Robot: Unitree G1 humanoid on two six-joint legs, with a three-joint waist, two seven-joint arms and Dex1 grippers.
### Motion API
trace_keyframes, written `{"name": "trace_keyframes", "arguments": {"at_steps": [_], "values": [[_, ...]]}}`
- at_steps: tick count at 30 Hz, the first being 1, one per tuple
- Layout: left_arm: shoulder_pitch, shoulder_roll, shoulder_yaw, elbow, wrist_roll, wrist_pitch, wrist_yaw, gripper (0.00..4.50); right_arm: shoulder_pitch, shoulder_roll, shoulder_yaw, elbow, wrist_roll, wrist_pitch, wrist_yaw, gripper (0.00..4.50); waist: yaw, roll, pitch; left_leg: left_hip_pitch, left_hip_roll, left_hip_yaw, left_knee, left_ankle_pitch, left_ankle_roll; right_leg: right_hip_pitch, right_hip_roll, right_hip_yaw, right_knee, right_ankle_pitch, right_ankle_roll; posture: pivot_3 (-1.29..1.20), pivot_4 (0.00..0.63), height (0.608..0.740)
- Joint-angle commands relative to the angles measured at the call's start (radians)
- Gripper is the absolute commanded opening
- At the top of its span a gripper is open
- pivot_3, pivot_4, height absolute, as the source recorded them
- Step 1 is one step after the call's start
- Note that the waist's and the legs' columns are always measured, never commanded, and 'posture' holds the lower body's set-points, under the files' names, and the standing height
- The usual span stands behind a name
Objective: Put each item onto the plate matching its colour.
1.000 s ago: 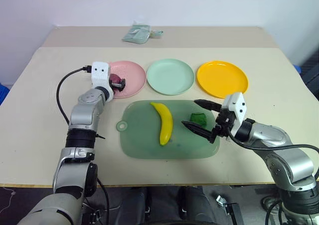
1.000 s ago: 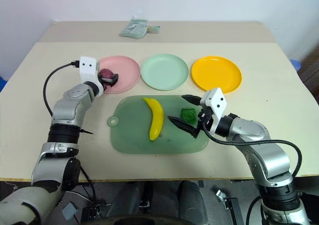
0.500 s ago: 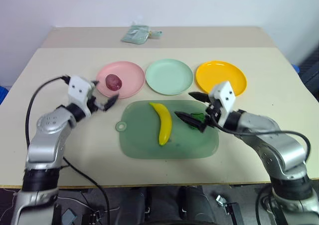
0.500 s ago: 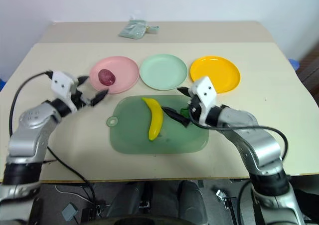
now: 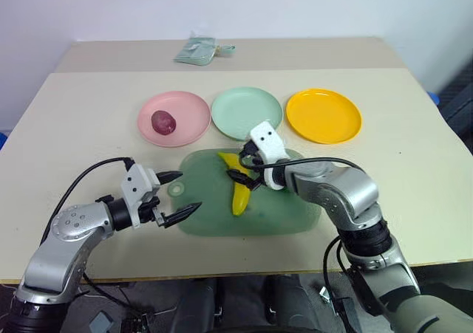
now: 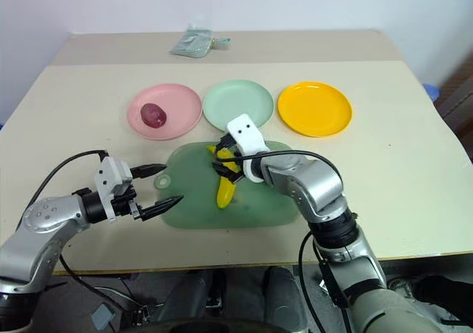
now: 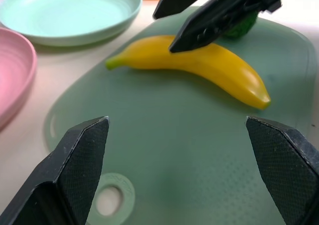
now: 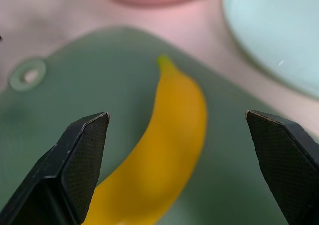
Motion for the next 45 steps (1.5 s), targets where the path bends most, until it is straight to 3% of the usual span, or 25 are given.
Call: {"name": "trace_keyframes", "arguments": {"at_steps": [1,2,5,9,18,23,26,30,45], "values": [[0.016,0.015,0.037,-0.019,-0.003,-0.02,0.003,4.47,-0.034,0.008,0.027,-0.002,-0.028,0.024,-0.008,4.5,0.0,0.0,0.0,0.0,0.0,0.0,0.0,0.0,0.0,0.0,0.0,0.0,0.0,0.0,0.0,0.0,0.15,0.74],[0.018,0.015,0.04,-0.019,-0.004,-0.021,0.004,4.47,-0.037,0.007,0.035,0.003,-0.035,0.027,-0.007,4.5,-0.001,0.0,0.0,0.0,0.0,0.0,0.0,0.0,0.0,0.0,0.0,0.0,0.0,0.0,0.0,0.0,0.15,0.74],[0.022,0.014,0.043,-0.022,-0.006,-0.022,0.009,4.5,-0.045,0.012,0.04,0.011,-0.047,0.031,0.001,3.68,-0.001,0.0,0.0,0.0,0.0,0.0,0.0,0.0,0.0,0.0,0.001,0.0,0.0,0.0,0.0,0.0,0.15,0.74],[0.017,0.011,0.048,-0.019,-0.008,-0.022,0.017,4.5,-0.066,0.035,0.022,0.023,-0.052,0.036,0.005,1.74,-0.003,0.0,0.0,0.0,0.0,0.0,0.0,0.0,0.0,0.0,0.001,0.0,0.0,0.0,0.0,0.0,0.15,0.74],[0.007,0.003,0.044,-0.009,-0.011,-0.033,0.024,4.5,-0.161,0.104,-0.115,-0.028,0.001,-0.037,0.047,1.74,-0.002,0.001,-0.001,0.0,0.0,0.001,-0.001,0.0,0.0,0.0,0.001,0.0,0.0,0.0,0.0,0.0,0.15,0.74],[0.007,-0.003,0.039,-0.006,-0.01,-0.04,0.027,4.5,-0.175,0.021,-0.116,0.015,-0.016,-0.092,0.109,1.74,0.001,0.0,-0.001,0.0,0.0,0.0,-0.001,0.0,0.0,0.0,0.001,0.0,0.0,0.0,0.0,0.0,0.15,0.74],[0.012,-0.001,0.037,-0.006,-0.01,-0.043,0.019,4.5,-0.147,-0.028,-0.07,0.027,-0.027,-0.074,0.132,2.55,-0.004,0.0,-0.001,0.0,0.0,0.001,-0.002,0.0,0.0,0.0,0.001,0.0,0.0,0.0,0.0,0.0,0.15,0.74],[0.02,0.013,0.036,-0.001,-0.001,-0.046,0.007,4.5,-0.134,-0.098,0.07,0.01,-0.092,-0.048,0.127,4.45,-0.006,0.001,-0.001,0.0,0.0,0.002,-0.002,0.0,0.0,-0.001,0.001,0.0,0.0,0.0,0.0,0.0,0.15,0.74],[0.012,0.008,0.027,0.003,0.01,-0.058,0.004,4.5,-0.089,-0.102,0.147,0.055,-0.141,0.03,0.116,4.45,-0.002,0.0,-0.001,0.0,0.0,0.001,-0.002,0.0,0.0,-0.001,0.001,0.0,-0.001,0.0,0.0,0.0,0.15,0.74]]}}
